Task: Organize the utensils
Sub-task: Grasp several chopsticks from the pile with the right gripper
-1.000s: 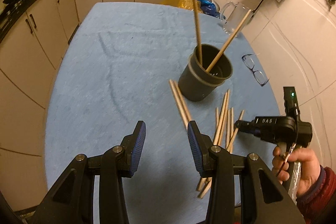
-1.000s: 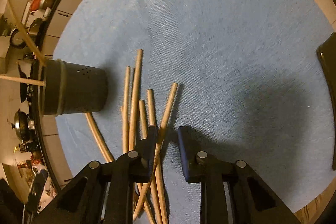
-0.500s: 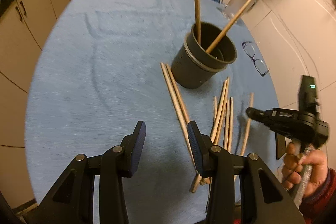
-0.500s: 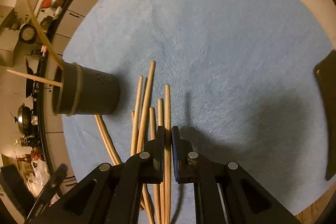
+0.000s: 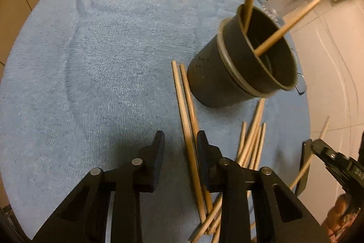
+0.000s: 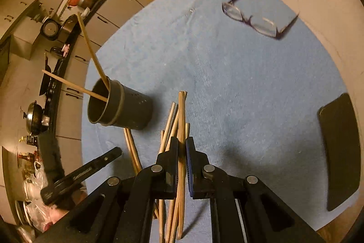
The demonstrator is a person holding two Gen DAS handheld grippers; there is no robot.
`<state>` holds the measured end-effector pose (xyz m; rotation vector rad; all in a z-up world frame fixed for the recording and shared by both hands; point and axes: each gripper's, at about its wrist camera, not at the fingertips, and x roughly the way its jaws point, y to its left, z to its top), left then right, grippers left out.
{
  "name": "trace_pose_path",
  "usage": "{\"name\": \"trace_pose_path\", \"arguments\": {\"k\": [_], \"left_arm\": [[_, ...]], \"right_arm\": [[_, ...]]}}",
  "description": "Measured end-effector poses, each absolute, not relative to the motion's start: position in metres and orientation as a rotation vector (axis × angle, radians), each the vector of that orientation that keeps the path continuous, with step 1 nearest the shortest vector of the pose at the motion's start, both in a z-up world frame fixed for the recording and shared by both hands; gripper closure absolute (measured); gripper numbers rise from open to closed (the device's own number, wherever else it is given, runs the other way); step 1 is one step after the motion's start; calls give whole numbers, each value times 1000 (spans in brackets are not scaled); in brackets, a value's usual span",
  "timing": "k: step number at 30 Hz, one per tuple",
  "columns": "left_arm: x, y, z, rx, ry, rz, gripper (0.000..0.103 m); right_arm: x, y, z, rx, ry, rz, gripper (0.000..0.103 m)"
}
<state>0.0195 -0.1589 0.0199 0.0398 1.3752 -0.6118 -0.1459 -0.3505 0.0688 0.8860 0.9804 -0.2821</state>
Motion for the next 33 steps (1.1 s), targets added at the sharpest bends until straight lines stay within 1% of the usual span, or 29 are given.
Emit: {"name": "trace_pose_path", "arguments": {"k": [10, 15, 17, 20, 28, 30, 33], "left_arm": [[28, -176, 8, 74, 1378, -580, 78], [29, -179, 8, 88, 1367, -575, 85], [29, -175, 7, 93, 1363, -565, 98], [36, -164, 9, 66, 1382, -573, 101], [42, -146, 17, -127, 1422, -662, 100], [44, -146, 18, -150, 1435, -671, 97], [47, -147, 17, -120, 1438, -660, 96]], "right_arm": [[-148, -359, 69, 886, 977, -275, 96], [-149, -359, 69, 882, 978, -269, 96], [-150, -358, 70, 882, 975, -269, 96], [-150, -356, 70, 883, 974, -269, 96], [-151, -347, 73, 879, 970, -264, 96], [-152, -346, 72, 878, 972, -265, 96], [-153, -346, 72, 880, 973, -265, 96]]}}
